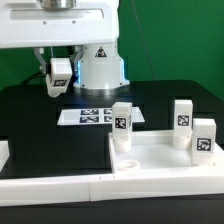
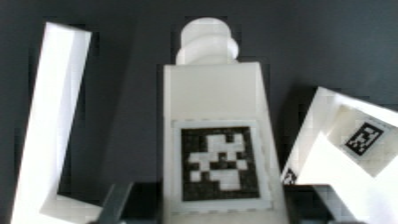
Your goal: Assemble square table
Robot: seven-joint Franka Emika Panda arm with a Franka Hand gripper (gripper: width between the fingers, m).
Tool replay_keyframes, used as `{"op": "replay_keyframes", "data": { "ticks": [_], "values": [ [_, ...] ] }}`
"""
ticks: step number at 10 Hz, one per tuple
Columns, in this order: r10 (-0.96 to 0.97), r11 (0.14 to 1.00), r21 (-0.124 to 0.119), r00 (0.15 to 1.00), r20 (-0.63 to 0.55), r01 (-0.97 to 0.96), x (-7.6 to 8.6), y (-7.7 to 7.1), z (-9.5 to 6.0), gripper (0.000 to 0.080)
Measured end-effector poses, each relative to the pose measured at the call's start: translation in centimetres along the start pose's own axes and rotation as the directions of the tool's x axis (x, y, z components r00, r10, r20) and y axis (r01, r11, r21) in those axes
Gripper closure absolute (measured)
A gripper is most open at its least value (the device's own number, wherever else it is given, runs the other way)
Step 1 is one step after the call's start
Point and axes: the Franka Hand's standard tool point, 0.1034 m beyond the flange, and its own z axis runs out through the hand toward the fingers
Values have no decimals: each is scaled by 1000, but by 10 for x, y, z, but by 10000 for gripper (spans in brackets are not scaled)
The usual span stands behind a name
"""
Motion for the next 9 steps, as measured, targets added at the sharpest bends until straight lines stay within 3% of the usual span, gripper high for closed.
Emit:
{"op": "replay_keyframes", "data": {
  "ticks": [1, 2, 4, 5, 6, 8, 9],
  "values": [
    [25, 1000, -9, 997, -67, -25, 2, -11, 9, 509],
    [35, 999, -14, 994, -108, -37, 16, -25, 8, 509],
    [59, 997, -36, 980, -192, -68, 71, -45, 1, 509],
    [65, 996, -50, 965, -254, -80, 91, -47, -6, 509],
    [58, 995, -65, 954, -295, -80, 99, -48, -11, 509],
    [6, 985, -155, 914, -406, -75, 90, -30, -10, 509],
    [6, 985, -155, 914, -406, -75, 88, -31, -8, 509]
  ]
}}
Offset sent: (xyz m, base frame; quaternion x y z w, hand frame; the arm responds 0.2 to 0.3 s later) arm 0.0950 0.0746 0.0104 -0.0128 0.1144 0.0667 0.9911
